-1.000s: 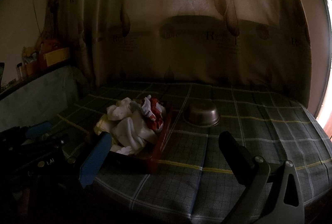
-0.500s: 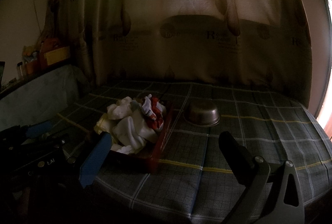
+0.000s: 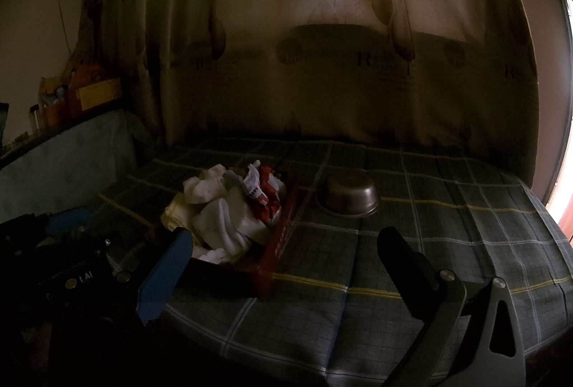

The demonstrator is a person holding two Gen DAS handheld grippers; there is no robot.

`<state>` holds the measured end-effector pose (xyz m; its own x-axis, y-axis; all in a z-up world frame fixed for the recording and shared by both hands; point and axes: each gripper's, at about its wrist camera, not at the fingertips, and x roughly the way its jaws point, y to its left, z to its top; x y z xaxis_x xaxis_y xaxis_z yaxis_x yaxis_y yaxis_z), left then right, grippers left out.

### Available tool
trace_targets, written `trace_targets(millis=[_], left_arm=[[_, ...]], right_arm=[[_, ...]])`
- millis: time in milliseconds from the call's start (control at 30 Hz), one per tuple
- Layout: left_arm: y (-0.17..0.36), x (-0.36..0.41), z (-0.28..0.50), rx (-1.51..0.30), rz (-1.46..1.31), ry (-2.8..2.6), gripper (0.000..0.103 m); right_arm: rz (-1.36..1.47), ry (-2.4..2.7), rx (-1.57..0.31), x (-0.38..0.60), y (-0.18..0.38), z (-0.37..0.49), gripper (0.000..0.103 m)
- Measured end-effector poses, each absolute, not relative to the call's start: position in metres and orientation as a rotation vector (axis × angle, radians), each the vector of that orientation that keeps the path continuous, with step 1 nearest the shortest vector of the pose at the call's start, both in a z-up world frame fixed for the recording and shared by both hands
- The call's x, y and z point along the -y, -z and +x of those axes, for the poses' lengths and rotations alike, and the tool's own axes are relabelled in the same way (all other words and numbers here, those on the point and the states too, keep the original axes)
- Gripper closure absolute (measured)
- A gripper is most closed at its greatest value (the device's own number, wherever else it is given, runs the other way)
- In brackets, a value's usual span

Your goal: Organize soft objects

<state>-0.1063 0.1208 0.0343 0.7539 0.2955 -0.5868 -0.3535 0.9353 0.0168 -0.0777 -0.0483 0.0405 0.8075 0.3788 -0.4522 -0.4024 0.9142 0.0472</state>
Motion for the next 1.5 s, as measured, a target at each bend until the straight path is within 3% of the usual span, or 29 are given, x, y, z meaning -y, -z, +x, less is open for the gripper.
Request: trace_targets(millis=[300,367,433,600,1500], left_arm=[[-0.0356,-0.1191,-0.1063,-0.620,-0.094,-0.351,0.041],[-0.0356,-0.1183,-0.1068,-0.616,-0.089,-0.357,0.038],[-0.0355,-0.1183,-0.1063,-0.618,-0.089,-0.359,0.026],[-0.0347,-0.1184,-0.1058,-0.622,-0.087,-0.357,0.023],[-0.0353,-0.1160,-0.1106,-0.632,-0.092,-0.361,0.023]], right_arm=[[-0.054,-0.421,-0.476,0.0492,-0.0393,-0.0781,0.001],[-0.055,-0.426,-0.477,0.0510,-0.0386,-0.0782,0.001],[-0.057,-0.428,-0.476,0.0529,-0.0385,-0.0786,0.001],[-0.058,-0.431,-0.478,0.0539,-0.0385,-0.0773,0.001],[-0.063,-0.430,-0.485,0.0551,-0.0367,-0.0813,0.001]])
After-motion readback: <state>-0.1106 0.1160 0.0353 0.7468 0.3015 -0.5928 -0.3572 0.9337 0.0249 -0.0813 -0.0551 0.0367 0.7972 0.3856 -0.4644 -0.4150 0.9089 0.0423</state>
